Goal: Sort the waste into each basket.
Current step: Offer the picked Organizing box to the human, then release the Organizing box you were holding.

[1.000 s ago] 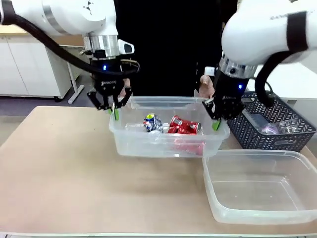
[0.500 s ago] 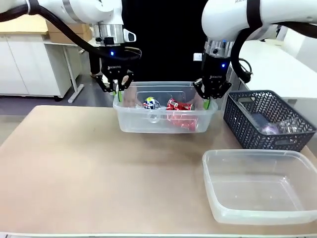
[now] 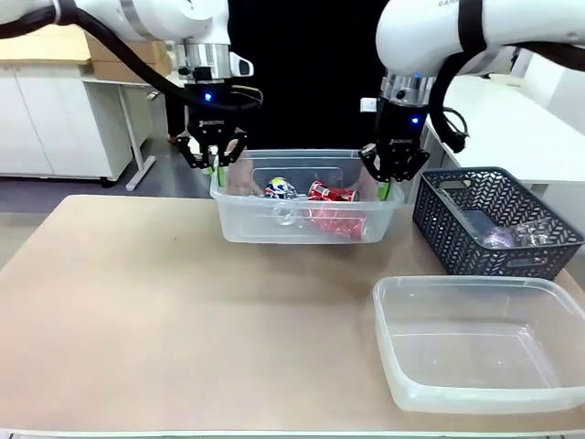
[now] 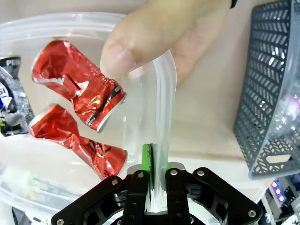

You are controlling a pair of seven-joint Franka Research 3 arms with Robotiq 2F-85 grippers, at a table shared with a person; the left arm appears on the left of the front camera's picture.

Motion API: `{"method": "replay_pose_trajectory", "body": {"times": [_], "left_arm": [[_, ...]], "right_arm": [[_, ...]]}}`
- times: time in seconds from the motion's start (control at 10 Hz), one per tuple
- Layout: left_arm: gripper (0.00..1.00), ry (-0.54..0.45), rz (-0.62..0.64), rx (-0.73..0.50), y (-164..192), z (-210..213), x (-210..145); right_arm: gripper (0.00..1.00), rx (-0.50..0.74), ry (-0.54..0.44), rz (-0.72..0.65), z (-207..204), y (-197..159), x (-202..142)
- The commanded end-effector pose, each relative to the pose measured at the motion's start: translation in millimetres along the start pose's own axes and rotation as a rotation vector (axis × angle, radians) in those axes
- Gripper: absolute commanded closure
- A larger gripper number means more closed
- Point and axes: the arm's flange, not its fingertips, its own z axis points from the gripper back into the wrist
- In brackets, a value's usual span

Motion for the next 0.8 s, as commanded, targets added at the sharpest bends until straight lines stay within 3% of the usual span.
{"method": "replay_pose_trajectory", "body": {"times": [0.0,0.7], "left_arm": [[0.93,-0.010,-0.003,-0.011,-0.1,-3.0,-4.8],[0.93,-0.010,-0.003,-0.011,-0.1,-3.0,-4.8]], "right_arm": [[0.95,-0.002,0.001,0.012,-0.7,5.5,-7.7],[0.95,-0.002,0.001,0.012,-0.7,5.5,-7.7]]}}
